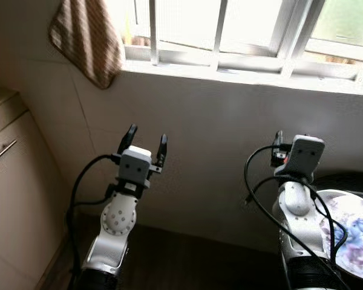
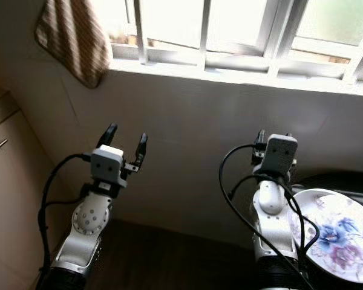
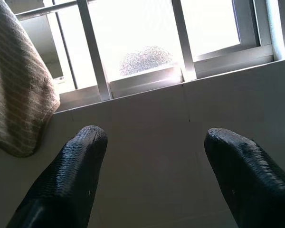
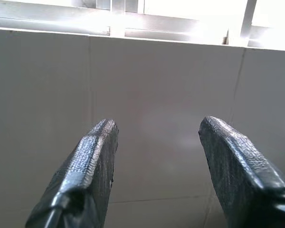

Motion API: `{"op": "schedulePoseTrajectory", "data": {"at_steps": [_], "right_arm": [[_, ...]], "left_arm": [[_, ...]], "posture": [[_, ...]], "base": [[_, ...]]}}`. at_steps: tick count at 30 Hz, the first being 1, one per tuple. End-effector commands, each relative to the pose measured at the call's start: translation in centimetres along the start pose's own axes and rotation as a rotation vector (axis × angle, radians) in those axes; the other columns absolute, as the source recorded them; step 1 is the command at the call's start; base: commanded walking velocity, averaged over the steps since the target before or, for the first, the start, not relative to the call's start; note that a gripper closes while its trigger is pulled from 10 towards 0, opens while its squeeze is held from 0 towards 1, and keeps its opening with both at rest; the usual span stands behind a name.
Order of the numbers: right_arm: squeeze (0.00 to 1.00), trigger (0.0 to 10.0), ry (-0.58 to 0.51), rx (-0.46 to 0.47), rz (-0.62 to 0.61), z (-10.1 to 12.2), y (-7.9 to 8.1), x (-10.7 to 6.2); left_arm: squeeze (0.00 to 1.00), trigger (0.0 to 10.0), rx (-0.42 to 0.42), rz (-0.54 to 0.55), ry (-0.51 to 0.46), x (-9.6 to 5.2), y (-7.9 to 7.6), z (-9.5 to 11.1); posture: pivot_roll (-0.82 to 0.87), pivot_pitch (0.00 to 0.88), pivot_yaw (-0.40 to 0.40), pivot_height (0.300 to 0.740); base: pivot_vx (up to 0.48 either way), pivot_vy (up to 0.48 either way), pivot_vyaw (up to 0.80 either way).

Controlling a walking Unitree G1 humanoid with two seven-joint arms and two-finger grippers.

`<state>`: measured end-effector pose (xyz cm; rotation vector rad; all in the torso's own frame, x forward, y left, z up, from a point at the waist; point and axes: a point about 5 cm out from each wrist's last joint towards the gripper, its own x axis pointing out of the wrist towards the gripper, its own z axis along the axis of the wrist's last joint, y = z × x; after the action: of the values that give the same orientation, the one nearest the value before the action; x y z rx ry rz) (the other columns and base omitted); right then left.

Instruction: Kitchen organization

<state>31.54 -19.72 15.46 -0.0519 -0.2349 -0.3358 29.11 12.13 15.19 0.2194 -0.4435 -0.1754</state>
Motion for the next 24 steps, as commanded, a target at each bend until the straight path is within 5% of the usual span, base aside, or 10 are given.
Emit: {"op": "schedulePoseTrajectory", "data": {"at_steps": [1, 6, 16, 24], "right_arm": [[0.0, 10.0, 0.006, 0.005, -0.008, 0.04, -0.05, 0.16], [0.0, 10.0, 0.01, 0.005, -0.012, 0.02, -0.14, 0.22], [0.0, 10.0, 0.024, 0.0, -0.05, -0.11, -0.56, 0.31], [0.0, 10.0, 0.038, 0.002, -0.065, -0.29, -0.83, 0.4]], "left_arm": [[0.0, 10.0, -0.001, -0.01, -0.002, 0.08, -0.06, 0.06], [0.0, 10.0, -0.005, 0.001, -0.008, 0.15, 0.04, 0.15], [0.0, 10.0, 0.016, -0.017, -0.019, 0.1, -0.11, 0.32], [0.0, 10.0, 0.011, -0.017, -0.019, 0.13, -0.17, 0.29]], "posture": [[0.02, 0.0, -0.025, 0.74], [0.02, 0.0, -0.025, 0.74], [0.02, 0.0, -0.025, 0.74], [0.02, 0.0, -0.027, 0.74]], "base": [[0.0, 0.48, 0.0], [0.0, 0.459, -0.16], [0.0, 0.0, -0.24], [0.0, -0.439, -0.2]]}}
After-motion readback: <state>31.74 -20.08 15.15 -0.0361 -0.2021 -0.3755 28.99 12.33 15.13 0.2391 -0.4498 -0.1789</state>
